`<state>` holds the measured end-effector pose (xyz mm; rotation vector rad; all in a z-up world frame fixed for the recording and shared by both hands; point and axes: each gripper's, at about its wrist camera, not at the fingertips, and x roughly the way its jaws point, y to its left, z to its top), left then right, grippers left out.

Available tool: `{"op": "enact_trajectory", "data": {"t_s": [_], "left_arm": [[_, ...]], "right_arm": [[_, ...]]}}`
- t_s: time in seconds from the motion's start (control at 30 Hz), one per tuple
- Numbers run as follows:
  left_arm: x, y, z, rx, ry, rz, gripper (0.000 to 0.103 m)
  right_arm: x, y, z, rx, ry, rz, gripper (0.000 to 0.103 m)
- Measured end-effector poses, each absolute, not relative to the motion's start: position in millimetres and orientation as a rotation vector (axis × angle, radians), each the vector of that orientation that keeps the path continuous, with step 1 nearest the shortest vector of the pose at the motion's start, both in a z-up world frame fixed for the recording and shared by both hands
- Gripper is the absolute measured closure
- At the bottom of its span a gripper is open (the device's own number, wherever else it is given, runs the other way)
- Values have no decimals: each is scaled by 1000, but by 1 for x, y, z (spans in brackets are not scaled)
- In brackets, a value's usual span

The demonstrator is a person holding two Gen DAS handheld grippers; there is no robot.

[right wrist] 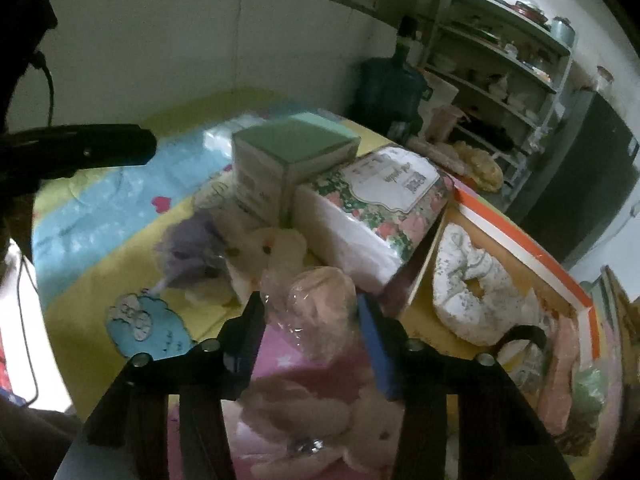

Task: Organize soft objects
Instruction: 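Grasp the clear bag with pink contents with the right tool while the left tool grasps the white plush toy, then carry the white plush toy and clear bag over the cardboard tray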

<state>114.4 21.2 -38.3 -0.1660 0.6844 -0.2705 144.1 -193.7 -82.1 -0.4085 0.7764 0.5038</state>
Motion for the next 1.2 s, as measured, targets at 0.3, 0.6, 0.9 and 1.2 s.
{"op": "enact_trajectory", "data": {"t_s": [0.3,0.6,0.9,1.2], "left_arm": [[127,3,-52,-73,722,-450,54],[131,-39,-70,355,697,-765,54],[153,-48,-85,403,755,-711,54],[148,-40,-81,344,730,-684,73]], "right_arm": [[145,-204,-70,-314,756,480,61],[116,-228,-36,-129,649,460,61],[101,-230,-28,-80,626,446,61],[99,-232,-29,-53,625,441,61]]}}
